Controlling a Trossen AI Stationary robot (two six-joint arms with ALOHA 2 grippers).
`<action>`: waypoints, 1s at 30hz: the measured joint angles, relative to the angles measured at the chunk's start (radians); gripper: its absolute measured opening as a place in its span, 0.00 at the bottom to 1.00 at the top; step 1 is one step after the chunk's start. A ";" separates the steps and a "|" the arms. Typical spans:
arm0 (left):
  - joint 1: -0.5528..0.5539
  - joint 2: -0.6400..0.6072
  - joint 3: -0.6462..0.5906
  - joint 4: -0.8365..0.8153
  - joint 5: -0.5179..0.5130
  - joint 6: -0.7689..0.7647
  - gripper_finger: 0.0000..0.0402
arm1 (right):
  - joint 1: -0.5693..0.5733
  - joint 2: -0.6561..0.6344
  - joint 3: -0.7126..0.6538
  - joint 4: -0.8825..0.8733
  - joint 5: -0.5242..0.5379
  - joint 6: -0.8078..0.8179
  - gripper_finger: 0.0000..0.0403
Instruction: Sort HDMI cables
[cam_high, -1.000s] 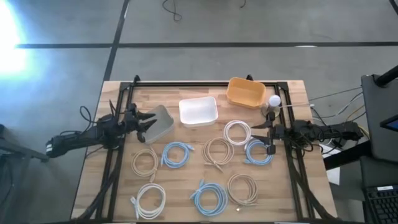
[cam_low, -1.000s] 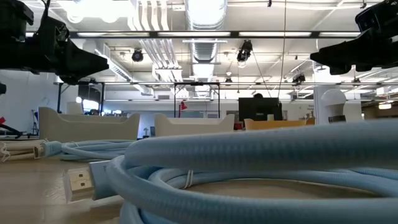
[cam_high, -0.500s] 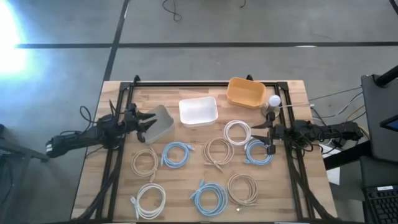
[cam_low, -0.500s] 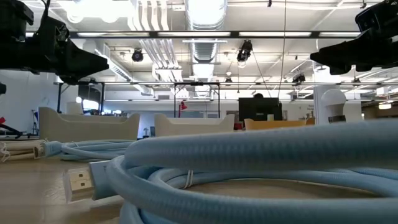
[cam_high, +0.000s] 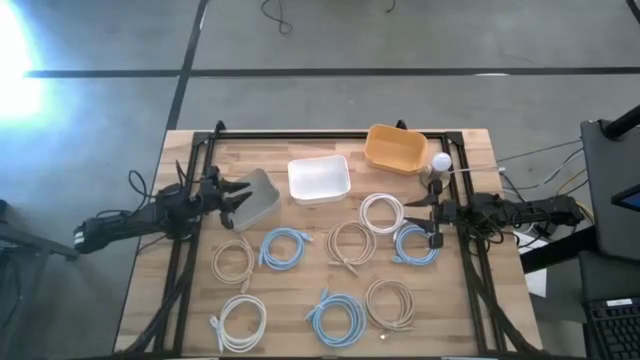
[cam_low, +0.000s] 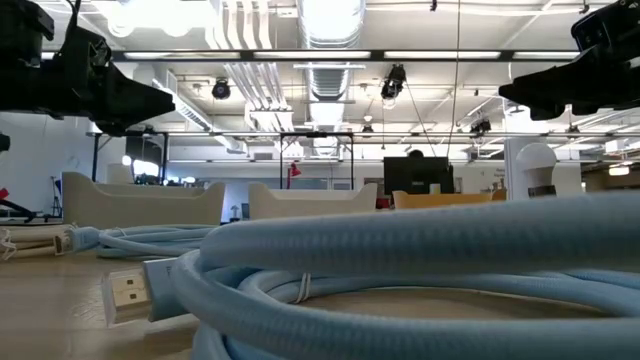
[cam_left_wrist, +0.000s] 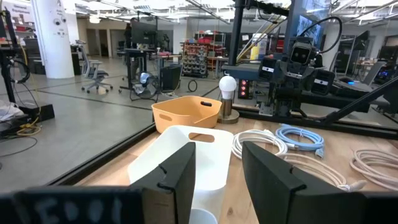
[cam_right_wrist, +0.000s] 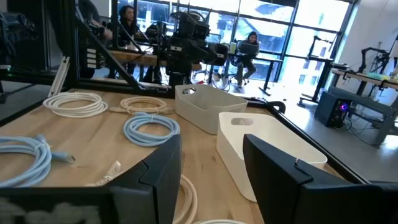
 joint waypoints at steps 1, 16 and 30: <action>0.000 0.000 0.000 0.000 0.000 0.000 0.34 | 0.000 0.000 0.000 0.000 0.000 0.000 0.41; 0.000 0.000 0.000 0.000 0.000 0.000 0.34 | 0.000 0.000 0.000 0.000 0.000 0.000 0.41; 0.000 0.000 0.000 0.000 0.000 0.010 0.34 | 0.000 0.000 0.000 0.000 0.000 0.000 0.41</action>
